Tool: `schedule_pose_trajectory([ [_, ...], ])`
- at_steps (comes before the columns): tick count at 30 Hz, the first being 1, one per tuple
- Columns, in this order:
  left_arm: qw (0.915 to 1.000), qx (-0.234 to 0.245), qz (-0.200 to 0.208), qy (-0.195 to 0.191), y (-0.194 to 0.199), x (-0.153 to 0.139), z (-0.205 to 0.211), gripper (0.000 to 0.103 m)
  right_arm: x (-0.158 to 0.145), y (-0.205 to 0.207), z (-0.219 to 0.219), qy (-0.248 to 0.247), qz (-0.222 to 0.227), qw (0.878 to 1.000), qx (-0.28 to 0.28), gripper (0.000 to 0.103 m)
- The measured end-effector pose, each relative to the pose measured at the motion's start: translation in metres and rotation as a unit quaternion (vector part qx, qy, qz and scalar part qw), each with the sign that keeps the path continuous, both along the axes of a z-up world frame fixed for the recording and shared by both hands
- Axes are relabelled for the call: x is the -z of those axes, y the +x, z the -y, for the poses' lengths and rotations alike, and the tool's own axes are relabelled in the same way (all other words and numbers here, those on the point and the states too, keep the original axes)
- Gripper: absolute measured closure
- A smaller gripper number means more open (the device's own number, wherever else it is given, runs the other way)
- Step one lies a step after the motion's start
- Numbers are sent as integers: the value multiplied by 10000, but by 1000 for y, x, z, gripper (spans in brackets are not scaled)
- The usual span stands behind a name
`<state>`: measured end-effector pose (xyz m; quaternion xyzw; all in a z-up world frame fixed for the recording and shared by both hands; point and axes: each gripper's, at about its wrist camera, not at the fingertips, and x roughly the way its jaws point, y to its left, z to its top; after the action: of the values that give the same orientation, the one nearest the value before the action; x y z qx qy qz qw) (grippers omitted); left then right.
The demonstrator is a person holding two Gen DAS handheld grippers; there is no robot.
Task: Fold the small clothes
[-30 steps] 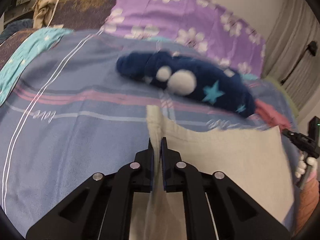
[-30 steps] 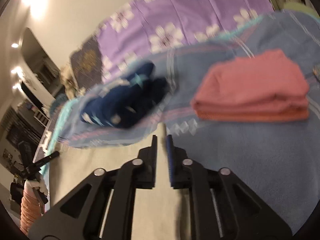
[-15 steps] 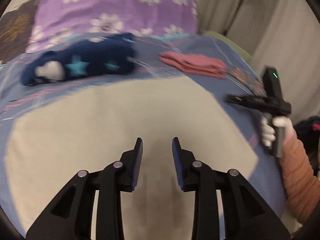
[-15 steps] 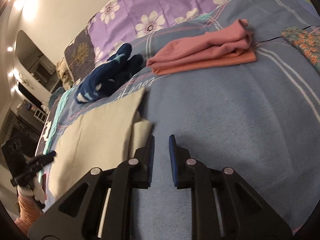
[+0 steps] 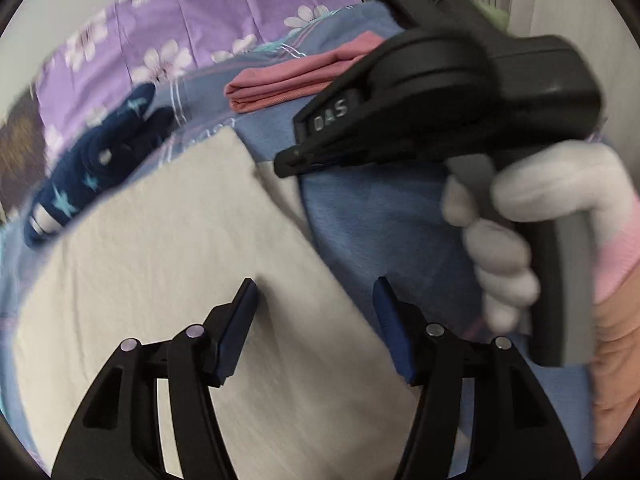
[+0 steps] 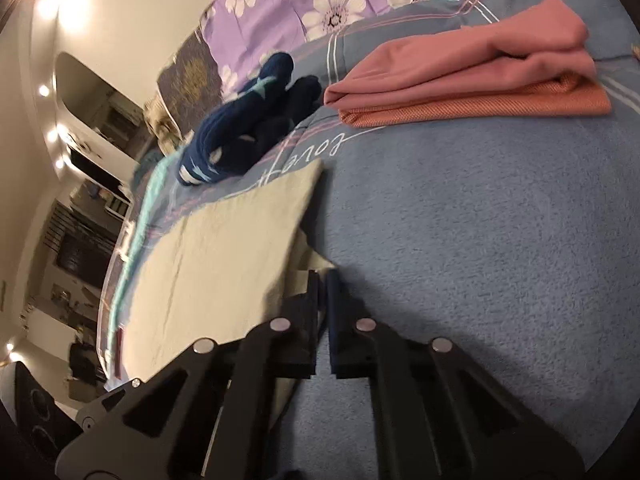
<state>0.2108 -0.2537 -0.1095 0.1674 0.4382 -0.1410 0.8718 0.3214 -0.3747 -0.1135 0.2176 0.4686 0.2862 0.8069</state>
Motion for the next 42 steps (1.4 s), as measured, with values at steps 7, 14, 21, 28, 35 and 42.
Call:
schedule_pose_trajectory([
  [7,9964,-255,-246,-766,1,-9,-47,91,-17,-2,9,413,538,9977,13,101],
  [14,9786,-412,-666,-1903,0,-6,-70,92,-13,5,23,661,298,9970,284,101],
  [21,9771,-299,-672,-1999,0,-3,-68,92,-21,0,13,806,-47,9958,-432,55],
  [28,9803,80,-548,-1897,-4,-2,-53,90,-20,-3,-9,448,227,9987,-72,101],
  [35,9806,364,-521,-1856,-11,-1,-48,91,1,11,17,578,141,9972,449,102],
  [42,9718,566,-680,-2187,-15,-2,-50,87,-13,0,16,440,500,9968,443,101],
])
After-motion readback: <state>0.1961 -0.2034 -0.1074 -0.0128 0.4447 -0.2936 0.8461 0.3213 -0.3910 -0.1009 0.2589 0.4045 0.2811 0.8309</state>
